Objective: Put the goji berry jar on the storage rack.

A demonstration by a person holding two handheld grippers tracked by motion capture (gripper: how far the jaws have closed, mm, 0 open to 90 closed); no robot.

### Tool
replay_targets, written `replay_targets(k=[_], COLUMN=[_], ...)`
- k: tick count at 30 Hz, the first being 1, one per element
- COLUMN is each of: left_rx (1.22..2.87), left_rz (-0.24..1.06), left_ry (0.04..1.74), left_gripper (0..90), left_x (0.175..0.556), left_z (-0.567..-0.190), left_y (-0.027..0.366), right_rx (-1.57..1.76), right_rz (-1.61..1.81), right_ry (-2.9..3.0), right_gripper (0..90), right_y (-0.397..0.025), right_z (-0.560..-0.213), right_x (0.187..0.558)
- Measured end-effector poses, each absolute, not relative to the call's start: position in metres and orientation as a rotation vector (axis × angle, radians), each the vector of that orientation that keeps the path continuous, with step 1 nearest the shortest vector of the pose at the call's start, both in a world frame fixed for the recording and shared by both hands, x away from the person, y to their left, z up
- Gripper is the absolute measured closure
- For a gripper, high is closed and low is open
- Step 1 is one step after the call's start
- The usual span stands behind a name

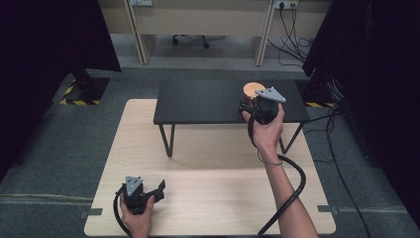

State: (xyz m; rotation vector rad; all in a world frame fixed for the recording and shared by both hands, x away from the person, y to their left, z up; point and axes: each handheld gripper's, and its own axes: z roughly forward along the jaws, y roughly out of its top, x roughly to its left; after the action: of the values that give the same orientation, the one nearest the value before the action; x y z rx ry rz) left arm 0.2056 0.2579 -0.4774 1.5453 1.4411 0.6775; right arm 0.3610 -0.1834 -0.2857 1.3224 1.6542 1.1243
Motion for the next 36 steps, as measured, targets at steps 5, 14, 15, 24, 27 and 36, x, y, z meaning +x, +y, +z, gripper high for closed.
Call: replay_targets(k=[5, 14, 15, 24, 27, 36], left_rx=[1.542, 1.539, 1.539, 1.539, 1.538, 1.539], left_rz=[0.676, 0.671, 0.671, 0.668, 0.667, 0.666], left_ry=[1.442, 1.444, 1.443, 1.44, 1.44, 1.438], left_gripper=[3.9, 3.9, 3.9, 3.9, 3.9, 3.9], left_x=[0.2054, 0.2055, 0.2055, 0.2054, 0.2054, 0.2055], left_z=[-0.4777, -0.4777, -0.4778, -0.478, -0.478, -0.4781], left_y=[0.2581, 0.2591, 0.2591, 0.2596, 0.2597, 0.26], right_rx=[1.311, 1.299, 1.299, 1.299, 1.298, 1.282], right_rz=[1.134, 1.153, 1.153, 1.155, 1.155, 1.154], right_ry=[1.66, 1.656, 1.656, 1.657, 1.657, 1.671], right_gripper=[25.7, 25.8, 25.8, 25.8, 25.7, 22.3], right_y=[-0.1859, -0.1881, -0.1881, -0.1881, -0.1881, -0.1901], right_z=[-0.2871, -0.2907, -0.2908, -0.2909, -0.2909, -0.2922], right_x=[0.3618, 0.365, 0.3652, 0.366, 0.3664, 0.3672])
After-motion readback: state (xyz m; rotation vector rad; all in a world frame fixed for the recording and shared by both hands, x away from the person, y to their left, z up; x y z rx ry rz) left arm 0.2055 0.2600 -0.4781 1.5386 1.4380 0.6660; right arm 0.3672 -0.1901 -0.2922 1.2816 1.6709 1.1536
